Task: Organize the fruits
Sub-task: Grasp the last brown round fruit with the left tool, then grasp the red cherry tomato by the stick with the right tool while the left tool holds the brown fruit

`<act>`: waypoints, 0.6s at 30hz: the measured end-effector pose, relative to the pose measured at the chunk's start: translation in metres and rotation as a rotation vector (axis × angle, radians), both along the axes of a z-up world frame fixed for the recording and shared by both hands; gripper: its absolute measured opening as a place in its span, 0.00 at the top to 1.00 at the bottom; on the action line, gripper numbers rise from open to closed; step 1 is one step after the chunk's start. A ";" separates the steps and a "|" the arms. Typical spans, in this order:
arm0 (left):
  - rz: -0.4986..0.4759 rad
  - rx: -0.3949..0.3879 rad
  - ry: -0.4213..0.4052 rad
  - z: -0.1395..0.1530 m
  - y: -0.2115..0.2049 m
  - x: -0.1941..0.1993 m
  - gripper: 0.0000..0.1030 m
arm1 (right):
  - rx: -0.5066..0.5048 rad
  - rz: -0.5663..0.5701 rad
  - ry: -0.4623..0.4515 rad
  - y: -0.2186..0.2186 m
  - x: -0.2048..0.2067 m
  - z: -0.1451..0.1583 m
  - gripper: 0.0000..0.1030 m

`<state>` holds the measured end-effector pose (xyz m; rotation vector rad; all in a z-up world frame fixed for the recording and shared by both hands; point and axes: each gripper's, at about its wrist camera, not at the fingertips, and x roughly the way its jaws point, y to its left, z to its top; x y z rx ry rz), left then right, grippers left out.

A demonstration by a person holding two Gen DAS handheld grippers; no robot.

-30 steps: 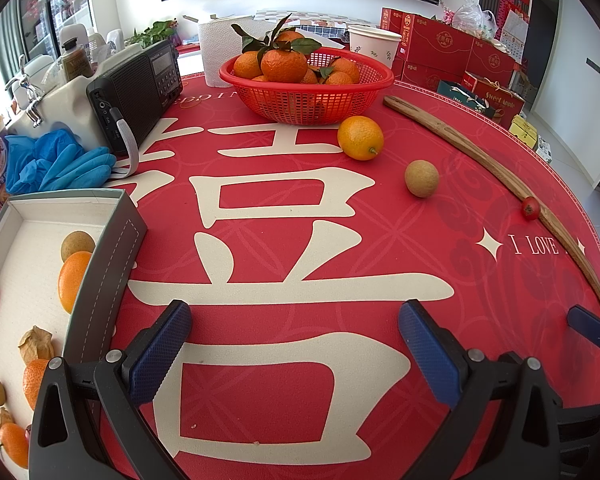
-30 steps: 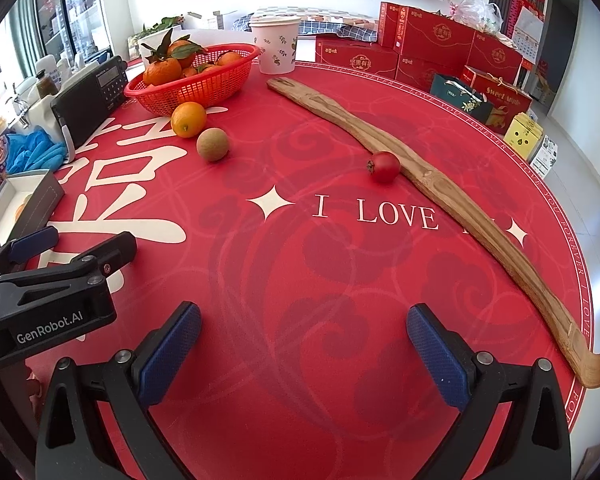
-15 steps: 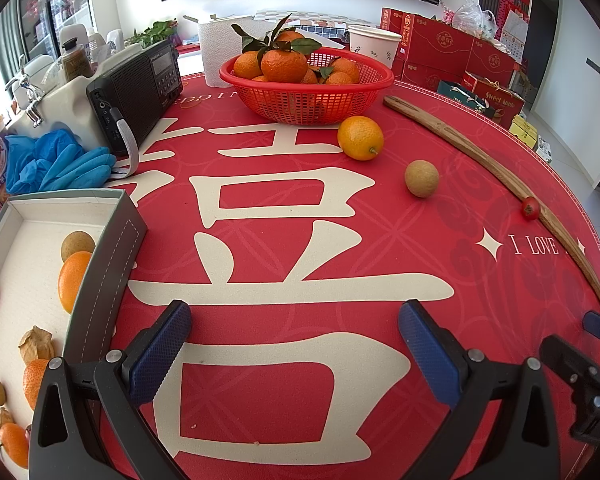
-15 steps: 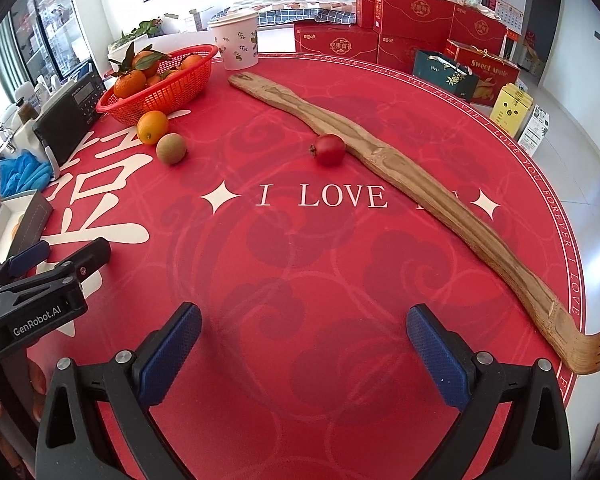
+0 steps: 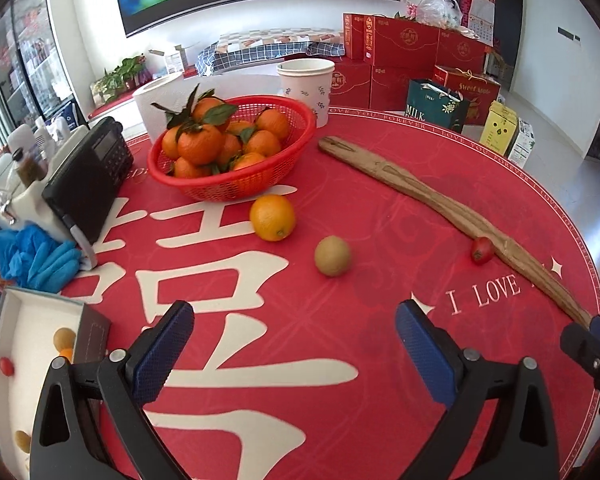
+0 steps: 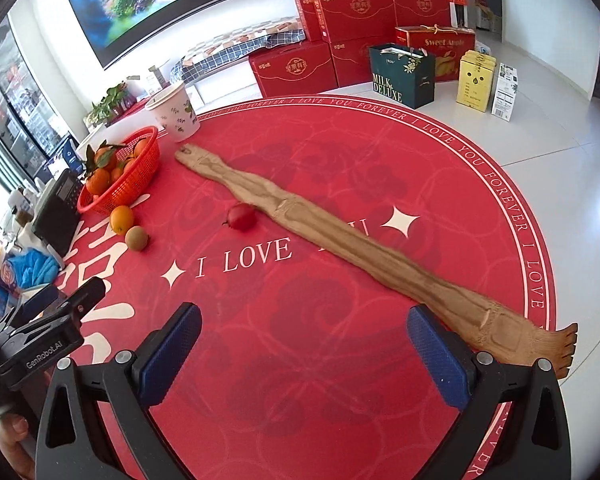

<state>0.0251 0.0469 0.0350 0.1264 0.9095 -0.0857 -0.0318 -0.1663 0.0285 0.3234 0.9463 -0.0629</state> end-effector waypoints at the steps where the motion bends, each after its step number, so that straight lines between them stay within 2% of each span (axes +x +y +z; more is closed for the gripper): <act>1: -0.001 0.001 0.002 -0.003 -0.005 0.006 0.09 | 0.004 -0.005 0.001 -0.003 0.000 0.000 0.00; 5: 0.005 0.028 0.012 -0.015 -0.022 0.026 0.16 | 0.000 -0.009 0.005 -0.008 0.000 -0.001 0.00; 8: 0.009 0.032 0.046 -0.025 -0.030 0.039 0.28 | 0.001 -0.005 0.007 -0.011 0.000 -0.002 0.00; 10: 0.022 0.001 0.045 -0.028 -0.029 0.044 0.35 | -0.002 -0.004 0.003 -0.013 -0.001 -0.003 0.00; 12: 0.021 -0.043 0.049 -0.029 -0.027 0.047 0.57 | -0.015 -0.003 -0.007 -0.012 0.000 -0.001 0.00; 13: 0.016 -0.060 0.051 -0.029 -0.027 0.046 0.62 | -0.022 0.000 -0.013 -0.012 0.000 0.000 0.00; 14: 0.011 -0.055 0.046 -0.028 -0.027 0.045 0.72 | -0.027 0.005 -0.020 -0.010 0.002 0.000 0.00; 18: -0.005 -0.025 0.030 -0.027 -0.020 0.029 0.74 | -0.064 0.022 -0.046 0.001 0.014 0.002 0.00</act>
